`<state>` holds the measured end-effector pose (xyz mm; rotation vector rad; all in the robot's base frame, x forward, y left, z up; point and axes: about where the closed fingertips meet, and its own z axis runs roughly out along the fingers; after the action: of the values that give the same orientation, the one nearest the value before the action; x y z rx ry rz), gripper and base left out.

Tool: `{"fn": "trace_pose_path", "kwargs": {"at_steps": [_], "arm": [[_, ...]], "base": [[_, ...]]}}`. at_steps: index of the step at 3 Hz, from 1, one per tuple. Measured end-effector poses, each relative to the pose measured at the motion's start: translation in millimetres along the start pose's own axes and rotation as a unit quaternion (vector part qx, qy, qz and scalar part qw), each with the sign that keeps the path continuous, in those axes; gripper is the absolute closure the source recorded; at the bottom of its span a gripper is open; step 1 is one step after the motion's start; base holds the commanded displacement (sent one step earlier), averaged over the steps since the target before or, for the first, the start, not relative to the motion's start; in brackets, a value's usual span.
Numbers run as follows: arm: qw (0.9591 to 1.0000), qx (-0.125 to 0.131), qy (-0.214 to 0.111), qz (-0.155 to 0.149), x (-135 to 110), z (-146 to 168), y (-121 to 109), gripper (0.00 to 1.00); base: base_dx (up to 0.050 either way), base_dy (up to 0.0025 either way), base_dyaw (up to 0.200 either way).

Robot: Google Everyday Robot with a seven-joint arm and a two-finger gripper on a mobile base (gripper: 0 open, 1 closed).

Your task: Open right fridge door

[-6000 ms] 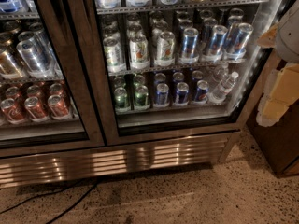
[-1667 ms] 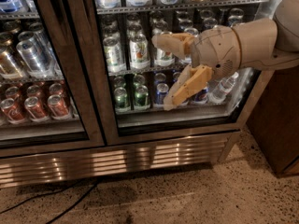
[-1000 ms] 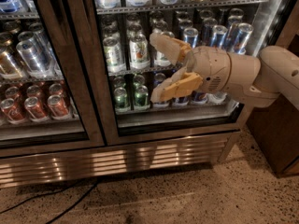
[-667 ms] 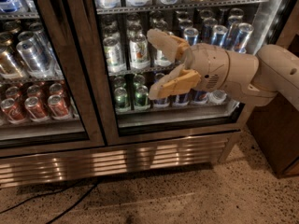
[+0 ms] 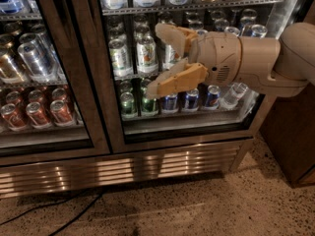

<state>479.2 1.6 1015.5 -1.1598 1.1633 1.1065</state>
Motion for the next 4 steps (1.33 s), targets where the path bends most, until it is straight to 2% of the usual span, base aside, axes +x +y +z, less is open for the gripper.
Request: {"fn": "trace_pose_path", "kwargs": {"at_steps": [1,2,3,4], "arm": [[0.9998,0.000,0.016,-0.010,-1.4,2.5,4.5,0.00],[0.9998,0.000,0.016,-0.010,-1.4,2.5,4.5,0.00],[0.9998,0.000,0.016,-0.010,-1.4,2.5,4.5,0.00],[0.9998,0.000,0.016,-0.010,-1.4,2.5,4.5,0.00]], "base": [[0.000,0.00000,0.000],[0.039,0.00241,0.127],[0.050,-0.00001,0.000],[0.000,-0.00001,0.198]]}}
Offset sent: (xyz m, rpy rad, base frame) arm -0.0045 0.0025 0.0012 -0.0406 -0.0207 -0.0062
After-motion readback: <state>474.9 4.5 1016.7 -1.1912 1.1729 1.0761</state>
